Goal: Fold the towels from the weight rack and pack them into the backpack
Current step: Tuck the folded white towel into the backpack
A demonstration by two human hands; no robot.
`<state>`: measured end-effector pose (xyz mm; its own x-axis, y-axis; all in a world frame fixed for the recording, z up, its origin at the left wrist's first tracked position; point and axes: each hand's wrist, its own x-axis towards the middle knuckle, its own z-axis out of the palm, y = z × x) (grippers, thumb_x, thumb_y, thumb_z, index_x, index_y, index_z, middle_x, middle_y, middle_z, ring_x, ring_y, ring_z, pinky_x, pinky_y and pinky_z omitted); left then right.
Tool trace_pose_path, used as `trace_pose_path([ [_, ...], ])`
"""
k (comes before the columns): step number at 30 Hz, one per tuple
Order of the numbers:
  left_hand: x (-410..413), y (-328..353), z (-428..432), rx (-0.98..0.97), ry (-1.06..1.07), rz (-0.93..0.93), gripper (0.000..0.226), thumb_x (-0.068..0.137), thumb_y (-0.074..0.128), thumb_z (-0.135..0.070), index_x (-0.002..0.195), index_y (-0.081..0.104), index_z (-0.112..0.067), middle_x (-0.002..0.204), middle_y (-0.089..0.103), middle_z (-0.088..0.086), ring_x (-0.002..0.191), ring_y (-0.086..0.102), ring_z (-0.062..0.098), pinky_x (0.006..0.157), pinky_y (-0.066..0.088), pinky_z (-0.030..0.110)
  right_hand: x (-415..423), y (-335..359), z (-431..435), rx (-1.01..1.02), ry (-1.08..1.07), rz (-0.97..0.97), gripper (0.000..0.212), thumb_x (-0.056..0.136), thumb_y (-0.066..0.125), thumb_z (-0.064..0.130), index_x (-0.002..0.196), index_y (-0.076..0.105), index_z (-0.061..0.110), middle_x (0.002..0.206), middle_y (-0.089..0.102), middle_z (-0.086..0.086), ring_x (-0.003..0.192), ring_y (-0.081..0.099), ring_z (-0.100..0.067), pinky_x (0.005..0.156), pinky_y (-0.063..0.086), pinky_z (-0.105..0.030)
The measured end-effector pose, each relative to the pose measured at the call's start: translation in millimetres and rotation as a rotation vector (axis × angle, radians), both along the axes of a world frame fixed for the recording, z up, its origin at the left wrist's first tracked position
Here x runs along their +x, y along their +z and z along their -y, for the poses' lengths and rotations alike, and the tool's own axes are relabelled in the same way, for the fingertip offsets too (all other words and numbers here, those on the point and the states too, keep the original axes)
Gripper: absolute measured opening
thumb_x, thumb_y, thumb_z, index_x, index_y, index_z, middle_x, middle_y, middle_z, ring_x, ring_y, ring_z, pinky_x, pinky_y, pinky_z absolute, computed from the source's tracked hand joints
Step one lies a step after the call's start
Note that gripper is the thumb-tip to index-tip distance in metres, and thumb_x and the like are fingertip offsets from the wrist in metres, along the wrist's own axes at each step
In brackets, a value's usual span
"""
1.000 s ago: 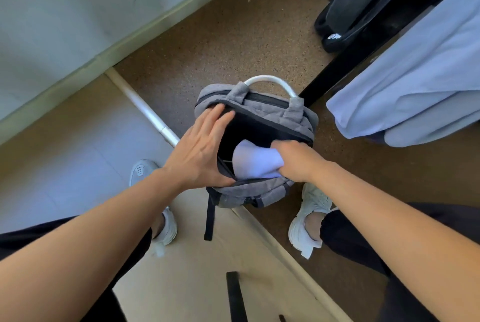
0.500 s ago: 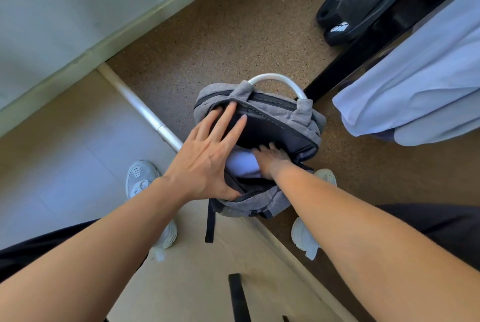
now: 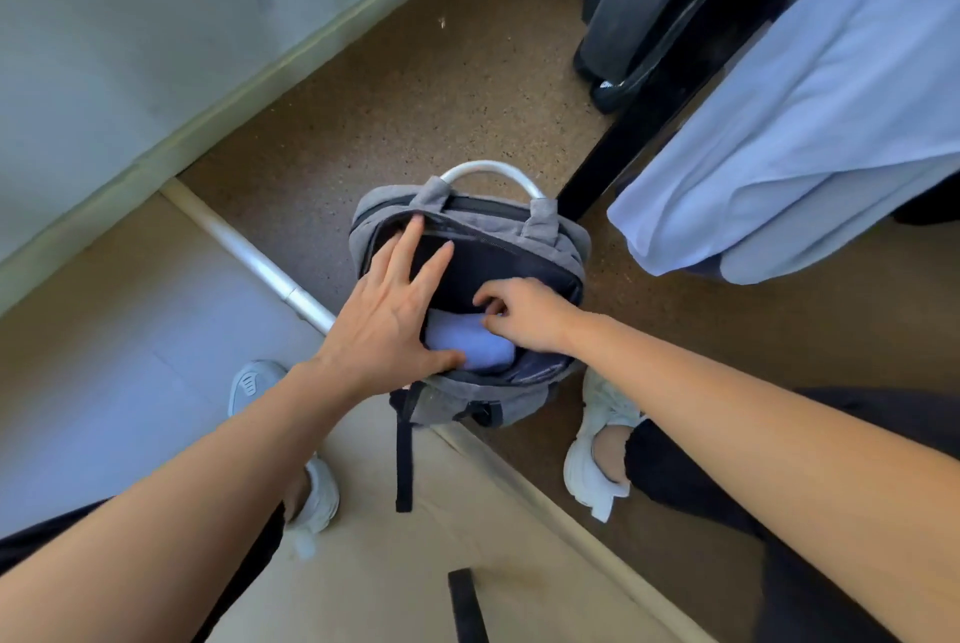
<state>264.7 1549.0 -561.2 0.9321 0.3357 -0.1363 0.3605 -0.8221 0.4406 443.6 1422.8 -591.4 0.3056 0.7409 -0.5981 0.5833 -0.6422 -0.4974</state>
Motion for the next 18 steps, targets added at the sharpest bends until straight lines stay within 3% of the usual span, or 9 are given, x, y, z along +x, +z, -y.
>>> trace_pose_path([
  [5,17,10,4,-0.049,0.1,0.031,0.09,0.081,0.082,-0.037,0.156,0.037,-0.017,0.168,0.013,0.018,0.152,0.018,0.04,0.119,0.03,0.052,-7,83,38,0.185,-0.051,-0.058,0.025,0.096,0.061,0.022,0.12,0.068,0.021,0.102,0.068,0.009,0.095,0.065,-0.009,0.085,0.054,-0.028],
  [7,25,17,7,-0.063,0.12,0.041,0.077,0.083,0.081,-0.036,0.15,0.047,-0.017,0.165,0.025,0.016,0.148,0.024,0.04,0.117,0.031,0.051,-2,109,55,0.28,-0.193,-0.043,0.019,0.095,0.064,0.022,0.112,0.072,0.023,0.097,0.07,0.011,0.09,0.065,-0.004,0.081,0.054,-0.019],
  [9,32,24,12,-0.094,0.126,0.044,0.064,0.084,0.076,-0.042,0.142,0.058,-0.019,0.157,0.041,0.011,0.144,0.031,0.036,0.115,0.033,0.047,10,131,71,0.405,-0.475,-0.062,0.012,0.093,0.067,0.019,0.101,0.075,0.023,0.089,0.073,0.007,0.084,0.068,-0.004,0.076,0.055,-0.015],
  [12,43,42,27,-0.184,0.121,0.093,0.046,0.083,0.067,-0.046,0.123,0.071,-0.025,0.135,0.064,-0.002,0.13,0.049,0.025,0.106,0.037,0.031,35,156,95,0.626,-1.021,-0.199,0.01,0.092,0.065,0.011,0.089,0.072,0.018,0.08,0.074,-0.002,0.075,0.069,-0.014,0.074,0.058,-0.026],
  [14,48,55,41,-0.282,0.16,0.13,0.024,0.089,0.073,-0.037,0.112,0.074,-0.029,0.118,0.07,-0.014,0.117,0.059,0.014,0.098,0.042,0.027,54,161,106,0.713,-1.29,-0.164,0.013,0.091,0.064,0.008,0.082,0.068,0.017,0.074,0.068,-0.002,0.071,0.064,-0.015,0.074,0.056,-0.034],
  [18,67,84,78,-0.448,0.214,0.157,0.012,0.091,0.074,-0.025,0.099,0.077,-0.034,0.096,0.074,-0.024,0.096,0.068,0.0,0.085,0.054,0.026,92,167,125,0.87,-1.557,-0.04,0.011,0.085,0.064,0.008,0.085,0.065,0.019,0.083,0.066,-0.005,0.077,0.063,-0.02,0.078,0.054,-0.041],
])
